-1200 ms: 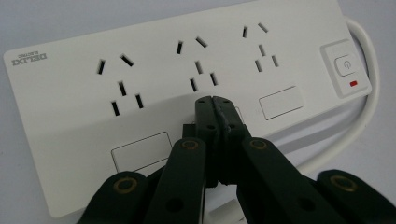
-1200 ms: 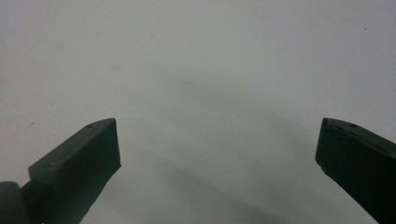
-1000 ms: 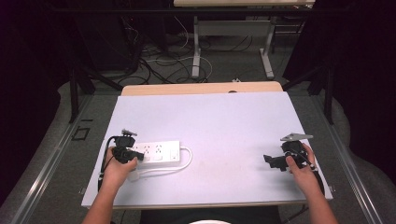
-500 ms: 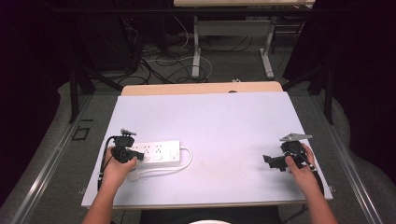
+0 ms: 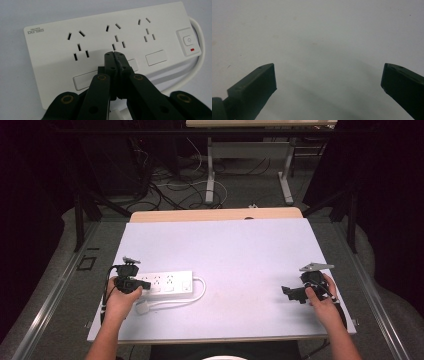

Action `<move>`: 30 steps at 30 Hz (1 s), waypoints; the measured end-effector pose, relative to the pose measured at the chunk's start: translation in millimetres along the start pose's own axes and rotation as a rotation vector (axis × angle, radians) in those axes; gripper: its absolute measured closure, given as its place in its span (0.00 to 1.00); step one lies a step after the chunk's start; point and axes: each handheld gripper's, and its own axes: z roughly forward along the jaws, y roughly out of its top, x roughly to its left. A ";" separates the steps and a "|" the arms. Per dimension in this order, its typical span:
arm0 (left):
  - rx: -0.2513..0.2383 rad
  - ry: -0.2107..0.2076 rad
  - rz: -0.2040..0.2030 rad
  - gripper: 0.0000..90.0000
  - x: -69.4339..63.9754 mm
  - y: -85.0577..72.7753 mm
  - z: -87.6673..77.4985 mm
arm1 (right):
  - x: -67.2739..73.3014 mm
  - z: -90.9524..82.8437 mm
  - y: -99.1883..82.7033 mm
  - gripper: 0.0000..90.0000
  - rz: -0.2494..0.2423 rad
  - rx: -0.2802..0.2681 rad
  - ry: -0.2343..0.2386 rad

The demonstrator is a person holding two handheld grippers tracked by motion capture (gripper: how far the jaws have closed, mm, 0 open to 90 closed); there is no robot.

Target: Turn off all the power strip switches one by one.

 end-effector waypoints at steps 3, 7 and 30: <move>-0.022 0.004 -0.012 1.00 1.5 -0.8 -1.4 | -0.2 -0.4 0.0 0.00 0.001 0.000 0.000; -0.028 0.008 -0.018 1.00 4.8 -1.3 -4.9 | -0.5 -0.7 0.0 0.00 -0.001 0.000 0.000; -0.036 0.021 -0.075 1.00 23.9 -8.5 -10.5 | -1.0 -1.8 0.1 0.00 0.006 -0.004 -0.002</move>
